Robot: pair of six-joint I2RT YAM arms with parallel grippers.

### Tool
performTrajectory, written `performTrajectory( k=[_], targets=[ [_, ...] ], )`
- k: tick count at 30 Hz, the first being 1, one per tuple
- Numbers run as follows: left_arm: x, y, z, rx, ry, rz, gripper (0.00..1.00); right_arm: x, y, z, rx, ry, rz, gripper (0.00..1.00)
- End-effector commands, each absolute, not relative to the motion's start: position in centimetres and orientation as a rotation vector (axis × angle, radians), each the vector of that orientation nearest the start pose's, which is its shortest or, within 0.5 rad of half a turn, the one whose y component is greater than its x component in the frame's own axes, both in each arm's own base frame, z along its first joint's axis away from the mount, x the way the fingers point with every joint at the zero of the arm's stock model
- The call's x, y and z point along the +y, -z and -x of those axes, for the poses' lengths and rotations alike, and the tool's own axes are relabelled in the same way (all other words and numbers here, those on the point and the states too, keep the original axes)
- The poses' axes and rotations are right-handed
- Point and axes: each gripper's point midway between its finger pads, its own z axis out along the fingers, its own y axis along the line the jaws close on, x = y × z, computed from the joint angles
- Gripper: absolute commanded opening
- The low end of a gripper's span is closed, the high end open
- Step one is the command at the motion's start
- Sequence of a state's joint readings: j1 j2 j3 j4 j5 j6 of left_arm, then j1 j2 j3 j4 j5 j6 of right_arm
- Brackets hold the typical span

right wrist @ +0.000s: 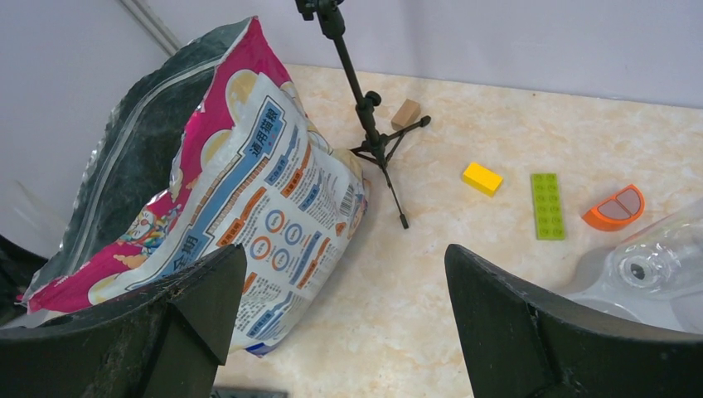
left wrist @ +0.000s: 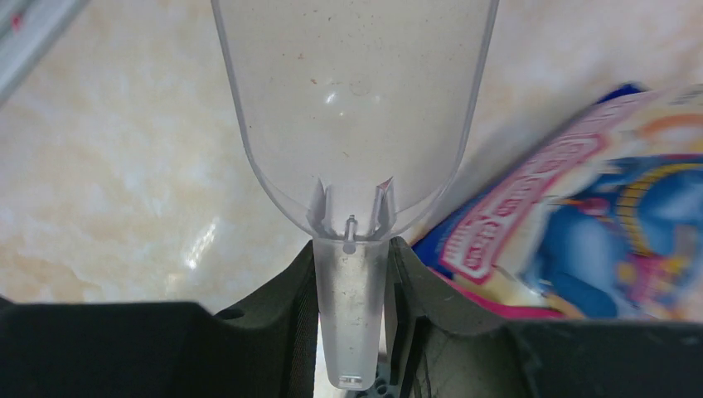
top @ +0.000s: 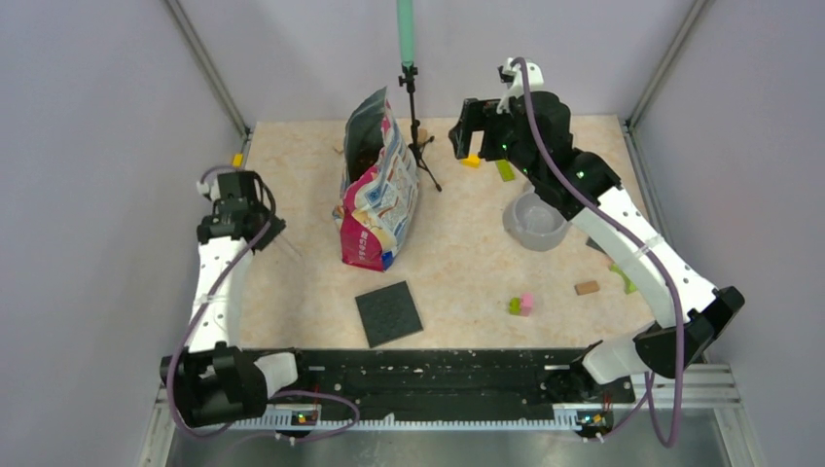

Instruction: Serve the pet food

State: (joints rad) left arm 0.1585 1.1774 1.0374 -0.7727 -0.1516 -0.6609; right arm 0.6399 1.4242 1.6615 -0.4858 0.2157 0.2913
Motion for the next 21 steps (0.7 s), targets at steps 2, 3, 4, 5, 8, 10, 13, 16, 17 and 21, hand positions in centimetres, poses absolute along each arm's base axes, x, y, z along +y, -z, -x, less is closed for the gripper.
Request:
performTrajectory(
  k=[2, 3, 4, 5, 8, 10, 13, 16, 17, 21],
  targets=[
    [3.8, -28.2, -30.3, 2.051, 0.127, 0.686, 0.00, 24.1, -40.7, -36.5, 1.784, -0.511, 0.147, 0.91],
    [3.3, -30.5, -30.5, 1.986, 0.161, 0.629, 0.00, 24.1, -40.6, -36.6, 1.785, -0.510, 0.145, 0.91],
    [2.5, -32.8, -30.6, 1.929, 0.214, 0.564, 0.00, 24.1, -40.8, -36.7, 1.781, -0.510, 0.143, 0.91],
    [1.7, -35.2, -30.4, 1.873, 0.254, 0.503, 0.00, 24.1, -41.0, -36.9, 1.776, -0.506, 0.136, 0.91],
    [0.1, -42.2, -29.5, 1.701, 0.314, 0.352, 0.00, 23.6, -41.9, -36.9, 1.747, -0.493, 0.115, 0.90],
    [-1.7, -45.4, -29.1, 1.657, 0.379, 0.253, 0.00, 23.0, -42.4, -36.9, 1.725, -0.481, 0.089, 0.90],
    [-5.8, -47.5, -29.0, 1.681, 0.479, 0.108, 0.00, 21.4, -43.0, -36.6, 1.689, -0.448, 0.022, 0.90],
    [-11.3, -47.7, -29.0, 1.724, 0.561, -0.038, 0.00, 19.2, -43.1, -36.3, 1.662, -0.384, -0.069, 0.90],
    [-13.1, -47.4, -29.0, 1.743, 0.594, -0.073, 0.00, 18.2, -43.2, -36.2, 1.654, -0.352, -0.104, 0.91],
    [-19.0, -44.6, -29.3, 1.851, 0.581, -0.199, 0.00, 13.0, -44.2, -34.7, 1.581, -0.207, -0.243, 0.90]
  ],
)
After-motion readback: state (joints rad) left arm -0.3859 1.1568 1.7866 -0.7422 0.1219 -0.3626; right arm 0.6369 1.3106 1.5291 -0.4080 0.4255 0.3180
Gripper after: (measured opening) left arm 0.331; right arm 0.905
